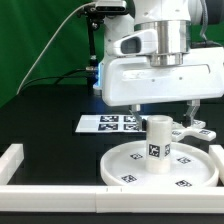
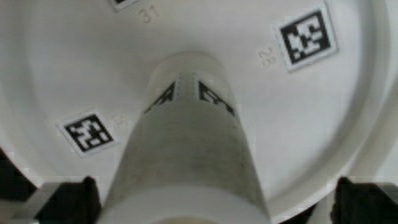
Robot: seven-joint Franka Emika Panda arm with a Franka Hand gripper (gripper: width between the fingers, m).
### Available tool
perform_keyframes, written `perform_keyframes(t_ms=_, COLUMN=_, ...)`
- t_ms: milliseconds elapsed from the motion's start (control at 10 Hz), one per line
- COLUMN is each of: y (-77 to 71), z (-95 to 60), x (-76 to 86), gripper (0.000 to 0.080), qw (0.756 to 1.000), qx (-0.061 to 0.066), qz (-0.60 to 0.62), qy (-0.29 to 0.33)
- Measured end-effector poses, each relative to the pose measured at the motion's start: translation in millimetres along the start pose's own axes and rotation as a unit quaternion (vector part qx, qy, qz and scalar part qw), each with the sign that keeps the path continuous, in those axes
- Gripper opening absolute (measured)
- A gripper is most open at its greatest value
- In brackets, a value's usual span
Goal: Assemble round table
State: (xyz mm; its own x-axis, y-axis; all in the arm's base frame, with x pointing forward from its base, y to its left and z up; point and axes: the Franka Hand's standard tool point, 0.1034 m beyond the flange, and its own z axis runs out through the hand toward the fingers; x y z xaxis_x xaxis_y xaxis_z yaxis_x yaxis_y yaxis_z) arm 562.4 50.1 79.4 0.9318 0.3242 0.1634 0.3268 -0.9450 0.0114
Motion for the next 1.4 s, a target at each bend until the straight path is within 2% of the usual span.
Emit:
perform_keyframes(t_ms=400, y=4.4, z=0.8, x=-2.4, gripper=0.0649, qw=0.993, qx=-0.005, qz=-0.115, qy=-0.008)
perform_keyframes(t_ms=500, y=0.7, z=1.6, x=-3.6, gripper=0.0649, qw=0.992, qx=0.008, qz=-0.123, qy=-0.03)
perform_keyframes(t_ms=600, y=0.9, z=0.4, x=0.7, gripper=0.0649, qw=0.989, qx=0.009, qz=-0.141, qy=-0.04)
perform_keyframes(t_ms=900, y=1.2, z=0.9, x=0.2, gripper=0.062, qw=0.991, qx=0.008, qz=-0.127, qy=-0.04)
perform_keyframes(t_ms=1000, y=1.6, z=0.9, x=0.1, gripper=0.0428, qw=0.992, qx=0.008, qz=-0.118, qy=-0.04)
perform_keyframes(t_ms=1400, y=5.1, z=1.1, x=0.7, gripper=0.0401, qw=0.999, qx=-0.002, qz=0.002, qy=-0.034)
